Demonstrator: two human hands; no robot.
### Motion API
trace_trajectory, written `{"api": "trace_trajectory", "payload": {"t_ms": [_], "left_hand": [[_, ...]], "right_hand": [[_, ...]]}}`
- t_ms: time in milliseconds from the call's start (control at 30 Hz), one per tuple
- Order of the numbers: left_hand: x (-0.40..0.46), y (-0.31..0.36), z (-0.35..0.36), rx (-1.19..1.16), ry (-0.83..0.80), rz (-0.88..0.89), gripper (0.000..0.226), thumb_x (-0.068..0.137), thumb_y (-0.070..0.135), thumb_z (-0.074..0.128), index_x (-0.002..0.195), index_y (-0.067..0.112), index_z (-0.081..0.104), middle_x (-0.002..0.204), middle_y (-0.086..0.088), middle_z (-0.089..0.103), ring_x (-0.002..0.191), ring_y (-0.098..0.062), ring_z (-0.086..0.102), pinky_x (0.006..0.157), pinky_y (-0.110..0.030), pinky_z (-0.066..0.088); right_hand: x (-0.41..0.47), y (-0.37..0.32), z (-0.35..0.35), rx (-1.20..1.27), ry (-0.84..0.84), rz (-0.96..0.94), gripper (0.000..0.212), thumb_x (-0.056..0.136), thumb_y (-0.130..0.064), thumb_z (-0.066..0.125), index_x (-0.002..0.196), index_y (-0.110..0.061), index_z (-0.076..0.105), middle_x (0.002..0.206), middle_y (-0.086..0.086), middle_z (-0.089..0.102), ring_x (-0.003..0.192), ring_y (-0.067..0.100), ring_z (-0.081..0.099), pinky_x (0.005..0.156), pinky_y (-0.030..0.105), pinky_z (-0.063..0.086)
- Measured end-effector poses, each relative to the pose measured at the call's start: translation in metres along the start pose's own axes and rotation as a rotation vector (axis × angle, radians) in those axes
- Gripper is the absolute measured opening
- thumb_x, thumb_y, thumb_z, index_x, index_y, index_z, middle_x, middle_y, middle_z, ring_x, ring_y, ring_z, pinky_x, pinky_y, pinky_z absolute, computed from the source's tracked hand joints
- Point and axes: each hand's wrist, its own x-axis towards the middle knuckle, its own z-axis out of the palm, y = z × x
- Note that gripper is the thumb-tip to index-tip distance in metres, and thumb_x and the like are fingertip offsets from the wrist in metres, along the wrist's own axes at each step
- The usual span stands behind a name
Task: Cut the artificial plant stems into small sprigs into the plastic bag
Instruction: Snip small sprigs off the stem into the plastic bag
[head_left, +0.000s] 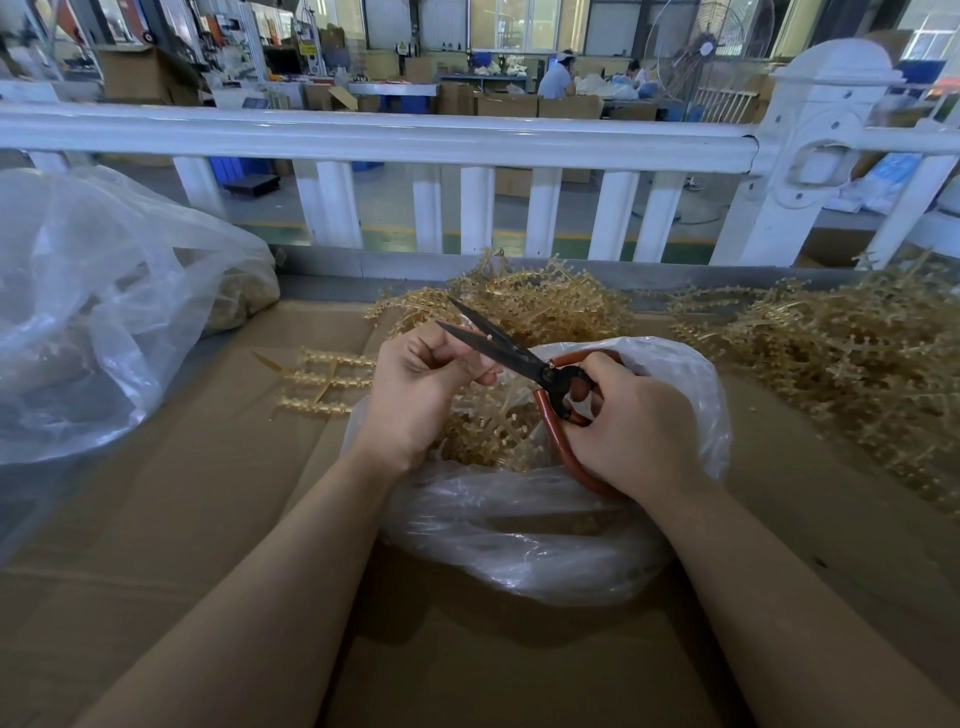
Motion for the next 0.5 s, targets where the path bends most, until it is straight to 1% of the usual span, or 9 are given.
{"api": "trace_trajectory", "payload": {"t_ms": [100,167,267,333,400,500], "left_hand": [[-0.0006,-0.0009,0.0001,0.006,0.014,-0.019,0.006,0.079,0.005,0.066,0.076,0.0,0.068,0.071,-0.008,0.069,0.071,-0.02,0.064,0.078,-0.036,0.052],[-0.0007,-0.0005,0.0003,-0.002,0.012,-0.027,0.006,0.079,0.005,0.066,0.075,0.0,0.067,0.07,-0.007,0.069,0.07,-0.02,0.064,0.078,-0.035,0.051],[-0.0001,-0.0002,0.0002,-0.011,0.018,-0.027,0.005,0.078,0.005,0.066,0.074,0.002,0.068,0.07,-0.006,0.07,0.07,-0.02,0.064,0.078,-0.036,0.051],[-0.0001,-0.0006,0.0001,-0.013,0.019,-0.021,0.005,0.078,0.004,0.066,0.073,0.004,0.068,0.07,-0.006,0.07,0.071,-0.02,0.065,0.077,-0.035,0.051],[0.0003,-0.0013,-0.0006,-0.021,0.011,-0.017,0.005,0.079,0.003,0.066,0.074,0.003,0.067,0.07,-0.006,0.07,0.07,-0.019,0.065,0.076,-0.032,0.052],[0.0006,-0.0022,-0.0019,-0.035,-0.003,-0.009,0.005,0.081,0.002,0.066,0.076,0.003,0.066,0.072,-0.009,0.069,0.07,-0.019,0.064,0.074,-0.031,0.051]], "right_hand": [[-0.0001,0.0007,0.0006,0.01,-0.012,0.014,0.05,0.081,-0.063,0.048,0.088,-0.018,0.068,0.078,-0.006,0.07,0.074,0.017,0.065,0.066,0.035,0.057],[0.0005,0.0008,0.0009,0.025,-0.016,0.016,0.051,0.081,-0.064,0.048,0.089,-0.017,0.068,0.078,-0.005,0.069,0.074,0.017,0.065,0.067,0.036,0.057],[0.0003,0.0008,0.0005,0.033,-0.012,0.01,0.048,0.081,-0.062,0.052,0.086,-0.017,0.067,0.076,-0.005,0.068,0.072,0.016,0.063,0.067,0.033,0.056],[0.0006,0.0005,0.0001,0.031,-0.009,0.004,0.044,0.081,-0.06,0.054,0.081,-0.017,0.064,0.073,-0.006,0.065,0.07,0.016,0.061,0.065,0.03,0.053],[0.0013,-0.0005,-0.0001,0.037,0.007,-0.01,0.039,0.08,-0.058,0.055,0.074,-0.019,0.056,0.069,-0.009,0.059,0.065,0.014,0.055,0.061,0.026,0.046],[0.0023,-0.0009,0.0007,0.039,0.027,-0.018,0.034,0.08,-0.057,0.056,0.072,-0.025,0.049,0.066,-0.014,0.05,0.059,0.01,0.047,0.058,0.023,0.04]]}}
